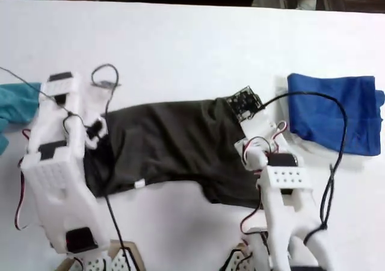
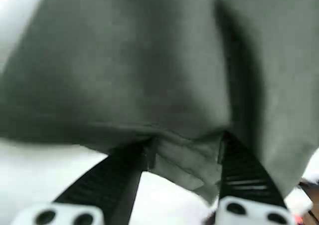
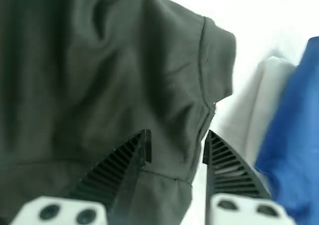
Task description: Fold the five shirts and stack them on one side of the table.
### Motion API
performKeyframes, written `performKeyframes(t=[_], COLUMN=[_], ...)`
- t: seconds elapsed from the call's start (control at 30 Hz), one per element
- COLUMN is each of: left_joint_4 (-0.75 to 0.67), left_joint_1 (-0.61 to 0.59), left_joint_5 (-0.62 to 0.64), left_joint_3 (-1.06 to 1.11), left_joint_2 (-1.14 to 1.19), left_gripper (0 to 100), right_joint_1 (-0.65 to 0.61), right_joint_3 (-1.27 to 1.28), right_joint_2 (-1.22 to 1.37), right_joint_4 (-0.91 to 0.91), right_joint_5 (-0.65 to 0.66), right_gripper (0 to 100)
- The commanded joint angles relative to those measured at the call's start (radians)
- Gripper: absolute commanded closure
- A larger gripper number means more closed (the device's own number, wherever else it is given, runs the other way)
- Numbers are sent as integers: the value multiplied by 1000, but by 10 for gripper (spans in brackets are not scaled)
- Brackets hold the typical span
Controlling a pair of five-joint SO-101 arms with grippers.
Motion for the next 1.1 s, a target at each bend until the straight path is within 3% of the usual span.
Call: performKeyframes(t=[0.0,0.13,0.53,0.83,1.0,1.07], left_joint_4=[101,152,153,153,152,152], left_joint_1=[-23,-14,-28,31,115,146], left_joint_5=[6,21,28,28,51,64], left_joint_3=[-332,-579,-751,-429,-269,-234], left_joint_2=[84,215,287,-43,-235,-282], left_gripper=[755,755,755,771,955,963], right_joint_1=[-31,-64,-73,-74,-74,-74], right_joint_3=[-8,-9,-9,-8,-8,-8], right_joint_2=[76,131,145,147,147,147], right_joint_4=[-79,-104,-104,-125,-127,-127], right_joint_5=[-26,-29,-29,-29,-29,-29], right_gripper=[822,822,822,822,822,822])
